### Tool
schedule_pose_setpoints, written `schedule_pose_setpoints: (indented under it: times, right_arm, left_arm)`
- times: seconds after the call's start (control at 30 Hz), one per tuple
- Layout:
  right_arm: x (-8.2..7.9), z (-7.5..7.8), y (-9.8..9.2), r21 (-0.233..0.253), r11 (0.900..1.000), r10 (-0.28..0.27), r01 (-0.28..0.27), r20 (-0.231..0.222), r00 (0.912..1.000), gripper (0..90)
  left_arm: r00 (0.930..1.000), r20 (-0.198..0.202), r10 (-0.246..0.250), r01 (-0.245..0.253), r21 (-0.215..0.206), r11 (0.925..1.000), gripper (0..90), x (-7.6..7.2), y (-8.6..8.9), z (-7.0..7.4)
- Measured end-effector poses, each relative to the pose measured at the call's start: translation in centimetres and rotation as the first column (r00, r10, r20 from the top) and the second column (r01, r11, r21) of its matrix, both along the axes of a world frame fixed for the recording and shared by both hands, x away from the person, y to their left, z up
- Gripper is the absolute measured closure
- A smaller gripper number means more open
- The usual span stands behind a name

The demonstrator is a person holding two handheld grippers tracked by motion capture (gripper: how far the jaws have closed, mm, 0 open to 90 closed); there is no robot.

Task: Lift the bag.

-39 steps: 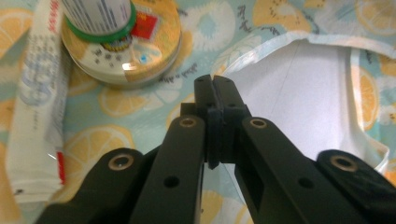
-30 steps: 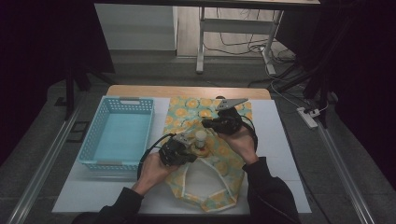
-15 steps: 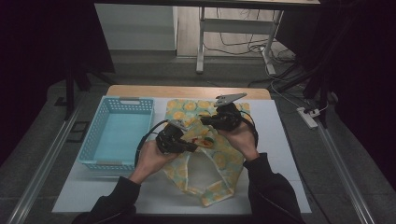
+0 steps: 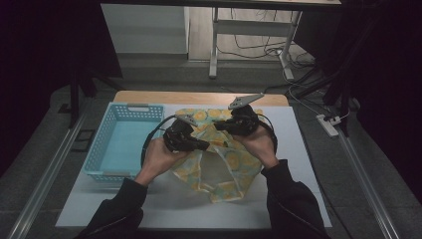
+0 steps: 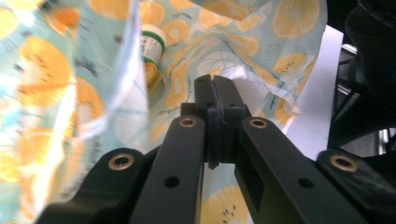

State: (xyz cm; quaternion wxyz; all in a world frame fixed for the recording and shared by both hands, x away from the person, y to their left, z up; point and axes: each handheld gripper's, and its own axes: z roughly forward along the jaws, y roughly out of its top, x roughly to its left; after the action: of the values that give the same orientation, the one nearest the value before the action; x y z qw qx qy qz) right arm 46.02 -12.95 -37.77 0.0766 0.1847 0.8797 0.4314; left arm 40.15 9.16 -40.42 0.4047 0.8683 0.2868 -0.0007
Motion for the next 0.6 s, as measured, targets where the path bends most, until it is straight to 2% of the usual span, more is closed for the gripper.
schedule_pose_setpoints:
  times: [0.2,0.6]
  right_arm:
    - [-0.1,0.7,-0.1,-0.001,1.0,0.005,-0.005,0.001,1.0,90.0]
    - [-0.5,2.9,0.0,0.007,1.0,0.012,-0.013,0.042,0.999,90.0]
  left_arm:
    - [0.9996,0.027,0.006,-0.006,0.005,1.0,90.0,0.3,0.5,1.8]
    - [0.998,0.054,0.031,-0.029,-0.045,0.9986,90.0,1.4,1.8,5.0]
